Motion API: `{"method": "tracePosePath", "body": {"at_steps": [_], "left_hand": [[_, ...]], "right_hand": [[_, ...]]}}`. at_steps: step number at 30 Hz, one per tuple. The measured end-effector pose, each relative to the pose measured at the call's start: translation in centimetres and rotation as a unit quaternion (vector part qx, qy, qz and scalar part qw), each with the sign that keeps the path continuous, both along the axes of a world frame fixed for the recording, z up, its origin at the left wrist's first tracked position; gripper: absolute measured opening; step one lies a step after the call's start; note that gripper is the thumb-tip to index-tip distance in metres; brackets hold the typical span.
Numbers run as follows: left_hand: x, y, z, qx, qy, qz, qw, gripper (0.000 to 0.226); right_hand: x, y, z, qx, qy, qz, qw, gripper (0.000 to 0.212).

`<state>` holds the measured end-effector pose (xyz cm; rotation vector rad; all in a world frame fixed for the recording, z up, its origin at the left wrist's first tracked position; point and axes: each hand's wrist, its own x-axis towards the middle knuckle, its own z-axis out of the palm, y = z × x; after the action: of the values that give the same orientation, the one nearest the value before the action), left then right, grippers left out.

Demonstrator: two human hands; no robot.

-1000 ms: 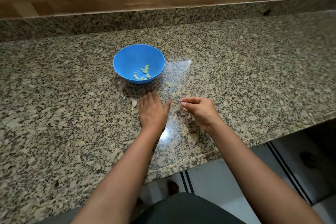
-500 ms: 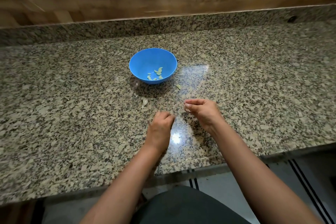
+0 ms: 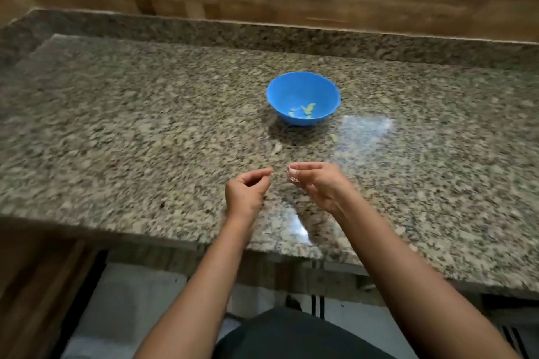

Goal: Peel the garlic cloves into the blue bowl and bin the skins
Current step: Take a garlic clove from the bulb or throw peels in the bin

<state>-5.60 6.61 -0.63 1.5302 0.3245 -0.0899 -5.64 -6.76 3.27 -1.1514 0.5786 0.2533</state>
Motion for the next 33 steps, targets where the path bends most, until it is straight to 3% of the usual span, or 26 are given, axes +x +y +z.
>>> {"method": "tracePosePath", "body": {"at_steps": [5,8,14,18,22,26,28,33], "left_hand": [[-2.7,8.2,0.7,-0.092,-0.013,0.138,0.986,0.022],[-5.9,15.0,0.5,-0.145,-0.019,0.231,0.962,0.022],[-16.0,29.6,-0.5,-0.134,-0.034,0.395,0.908,0.019],[-22.6,37.9,-1.5,-0.130,-0.021,0.459,0.879,0.014],[-27.8,44.1,-2.4,-0.162,-0.003,0.536,0.829,0.017],[-31.5,48.2,-3.6,-0.180,0.004,0.596,0.782,0.020],[-32.8,49.6,-4.6,-0.182,0.017,0.612,0.769,0.013],[-34.2,52.7,-6.9,-0.184,0.055,0.646,0.739,0.021]], "right_hand": [[0.1,9.3,0.3,0.011,-0.023,0.138,0.990,0.011],[-0.9,16.6,0.1,0.022,-0.031,0.228,0.973,0.016],[-6.8,32.9,-1.3,0.013,-0.023,0.379,0.925,0.015],[-11.2,42.3,-2.2,0.027,-0.008,0.435,0.900,0.014],[-15.1,49.8,-3.1,0.001,0.010,0.490,0.872,0.027],[-17.9,54.9,-4.5,-0.014,0.035,0.539,0.842,0.032],[-18.9,57.0,-5.3,-0.033,0.043,0.563,0.825,0.031],[-20.1,62.3,-8.2,-0.088,0.068,0.609,0.786,0.029]]}}
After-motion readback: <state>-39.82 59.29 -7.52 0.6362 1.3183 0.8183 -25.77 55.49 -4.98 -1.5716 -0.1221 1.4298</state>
